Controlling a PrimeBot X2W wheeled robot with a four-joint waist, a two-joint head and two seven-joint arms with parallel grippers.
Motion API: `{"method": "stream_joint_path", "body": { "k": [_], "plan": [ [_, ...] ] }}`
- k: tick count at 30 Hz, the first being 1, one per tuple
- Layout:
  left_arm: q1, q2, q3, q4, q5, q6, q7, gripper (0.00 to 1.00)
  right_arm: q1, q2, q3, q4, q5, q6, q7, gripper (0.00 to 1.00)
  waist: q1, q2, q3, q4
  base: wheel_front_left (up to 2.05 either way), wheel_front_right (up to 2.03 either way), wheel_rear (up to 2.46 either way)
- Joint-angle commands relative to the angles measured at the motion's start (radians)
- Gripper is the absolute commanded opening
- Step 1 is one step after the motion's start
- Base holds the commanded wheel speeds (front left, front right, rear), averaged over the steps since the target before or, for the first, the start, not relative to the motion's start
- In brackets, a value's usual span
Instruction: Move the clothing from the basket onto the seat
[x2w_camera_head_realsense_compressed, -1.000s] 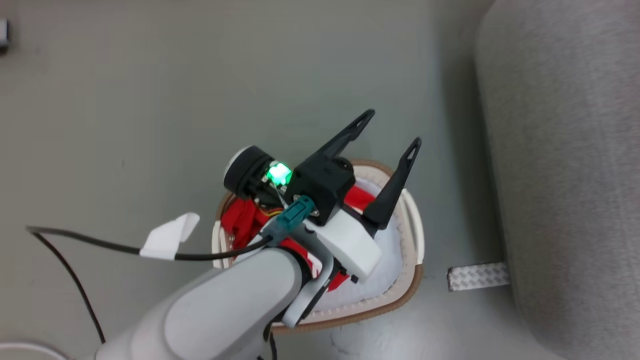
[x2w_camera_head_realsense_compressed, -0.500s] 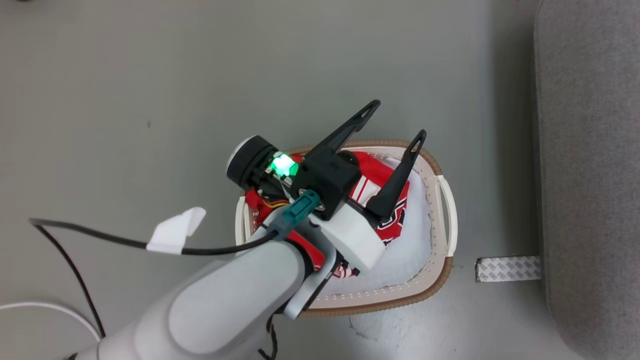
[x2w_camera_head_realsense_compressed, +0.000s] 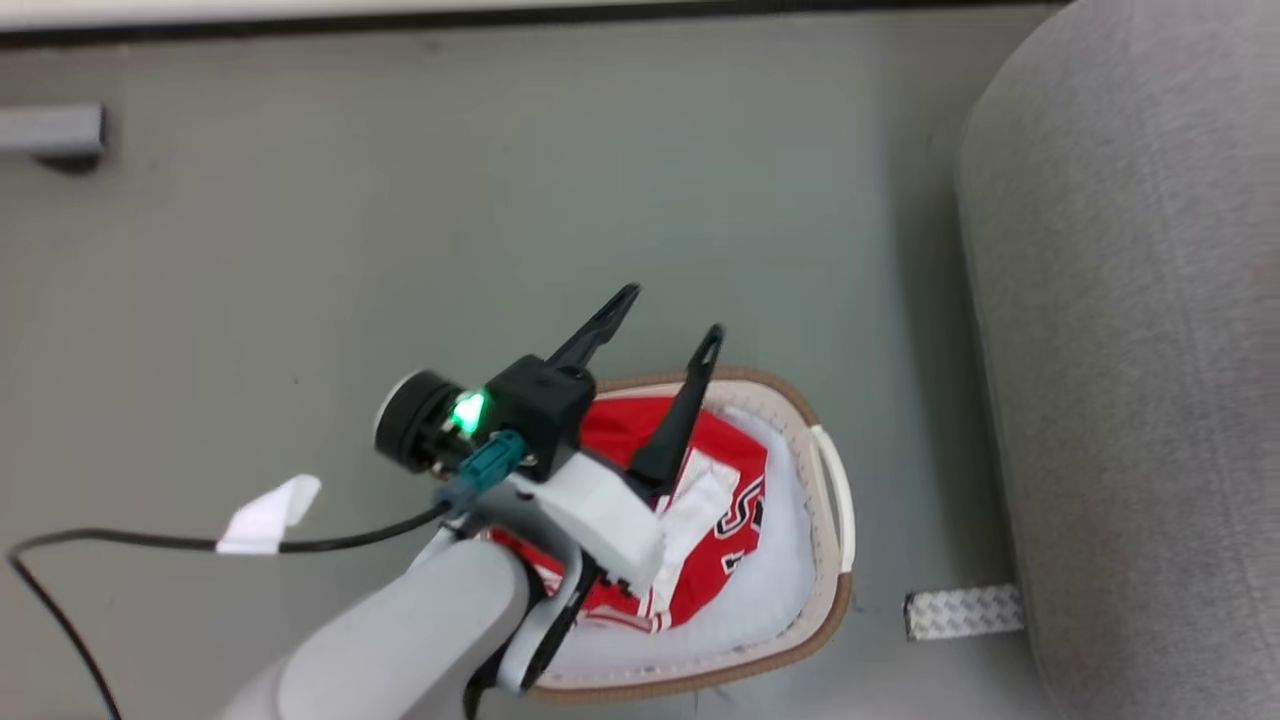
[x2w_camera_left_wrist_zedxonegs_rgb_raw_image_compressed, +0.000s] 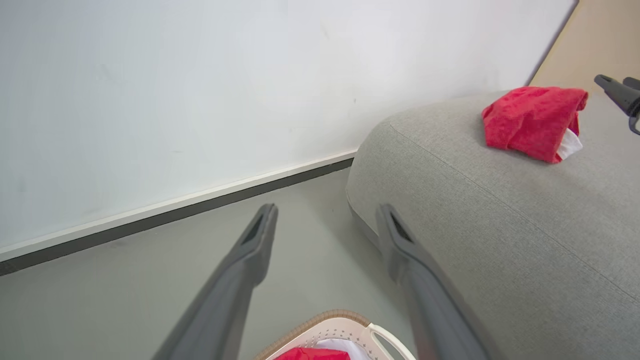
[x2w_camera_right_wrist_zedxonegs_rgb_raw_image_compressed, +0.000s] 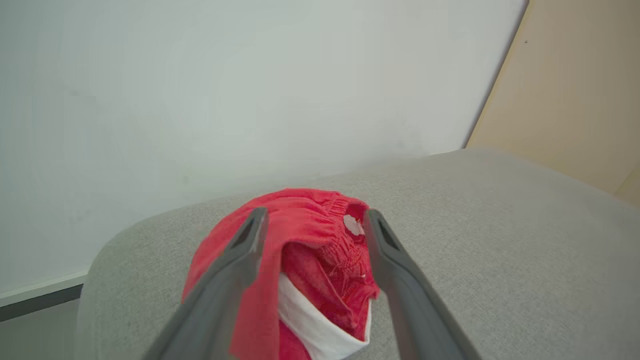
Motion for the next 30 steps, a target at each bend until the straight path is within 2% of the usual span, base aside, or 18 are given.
{"method": "stream_joint_path", "body": {
  "k": [1, 5, 9, 14, 20, 25, 30],
  "plan": [
    [0.037, 0.016, 0.009, 0.002, -0.019, 0.009, -0.017, 1.0, 0.053, 0.019, 0.047, -0.04, 0.026, -0.002, 0.0, 1.0, 0.0001, 0.0, -0.085, -0.018, 0.0, 0.0, 0.0],
    [0.106, 0.037, 0.035, 0.01, -0.042, 0.037, -0.063, 1.0, 0.163, 0.07, 0.18, -0.151, 0.119, -0.002, 0.0, 1.0, 0.0001, 0.0, -0.159, -0.009, 0.0, 0.0, 0.0],
    [0.17, 0.053, 0.055, 0.032, -0.061, 0.057, -0.114, 1.0, 0.275, 0.077, 0.3, -0.247, 0.187, -0.002, 0.0, 1.0, 0.0001, 0.0, -0.225, 0.017, 0.0, 0.0, 0.0],
    [0.265, 0.07, 0.088, 0.064, -0.071, 0.08, -0.165, 1.0, 0.406, 0.107, 0.446, -0.342, 0.248, -0.002, 0.0, 1.0, 0.0001, 0.0, -0.302, 0.05, 0.0, 0.0, 0.0],
    [0.371, 0.074, 0.126, 0.097, -0.078, 0.088, -0.185, 1.0, 0.526, 0.119, 0.564, -0.411, 0.279, -0.002, 0.0, 1.0, 0.0001, 0.0, -0.368, 0.082, 0.0, 0.0, 0.0],
    [0.46, 0.058, 0.207, 0.105, -0.038, 0.077, -0.187, 1.0, 0.634, 0.14, 0.621, -0.455, 0.262, -0.002, 0.0, 1.0, 0.0001, 0.0, -0.416, 0.115, 0.0, 0.0, 0.0],
    [0.546, 0.023, 0.318, 0.122, 0.027, 0.015, -0.187, 1.0, 0.713, 0.155, 0.663, -0.474, 0.239, -0.002, 0.0, 1.0, 0.0001, 0.0, -0.444, 0.129, 0.0, 0.0, 0.0]
  ]
}}
